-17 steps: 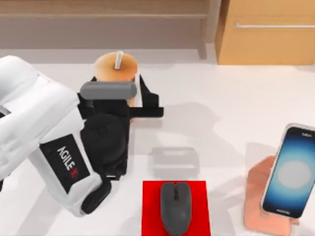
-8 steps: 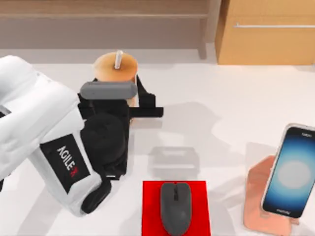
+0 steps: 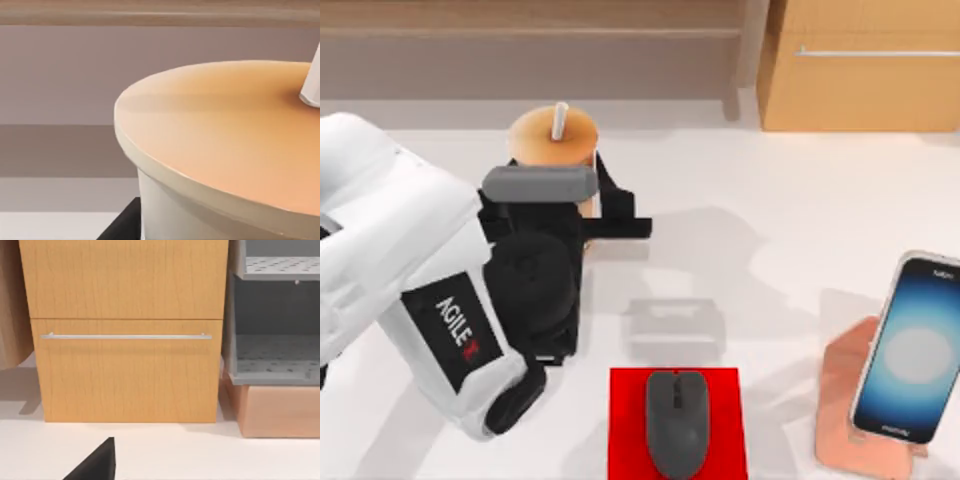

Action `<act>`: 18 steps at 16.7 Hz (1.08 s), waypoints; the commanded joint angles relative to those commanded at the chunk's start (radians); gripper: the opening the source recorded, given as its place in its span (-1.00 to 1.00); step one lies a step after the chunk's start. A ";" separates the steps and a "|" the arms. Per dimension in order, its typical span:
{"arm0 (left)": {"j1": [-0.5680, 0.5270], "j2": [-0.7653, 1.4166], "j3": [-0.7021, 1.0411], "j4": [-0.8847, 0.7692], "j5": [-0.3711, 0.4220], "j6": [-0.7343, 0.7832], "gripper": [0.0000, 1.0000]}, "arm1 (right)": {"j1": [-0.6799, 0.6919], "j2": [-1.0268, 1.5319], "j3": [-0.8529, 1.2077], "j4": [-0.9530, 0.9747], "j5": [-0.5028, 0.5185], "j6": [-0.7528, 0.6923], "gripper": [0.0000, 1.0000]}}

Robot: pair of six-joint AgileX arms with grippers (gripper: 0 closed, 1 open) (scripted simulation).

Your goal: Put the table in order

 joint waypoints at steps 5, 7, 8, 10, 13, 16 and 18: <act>-0.001 -0.025 -0.003 -0.022 0.000 0.002 -1.00 | 0.000 0.000 0.000 0.000 0.000 0.000 1.00; -0.002 -0.045 -0.005 -0.040 -0.001 0.002 -1.00 | 0.000 0.000 0.000 0.000 0.000 0.000 1.00; -0.002 -0.047 -0.005 -0.042 -0.001 0.002 -1.00 | 0.000 0.000 0.000 0.000 0.000 0.000 1.00; -0.002 -0.043 -0.003 -0.040 -0.001 0.004 -1.00 | 0.000 0.000 0.000 0.000 0.000 0.000 1.00; -0.008 -0.063 0.023 -0.030 0.013 0.001 -1.00 | 0.000 0.000 0.000 0.000 0.000 0.000 1.00; -0.019 -0.092 0.083 -0.060 0.064 -0.008 -1.00 | 0.000 0.000 0.000 0.000 0.000 0.000 1.00; -0.018 -0.119 0.129 -0.102 0.106 -0.017 -1.00 | 0.000 0.000 0.000 0.000 0.000 0.000 1.00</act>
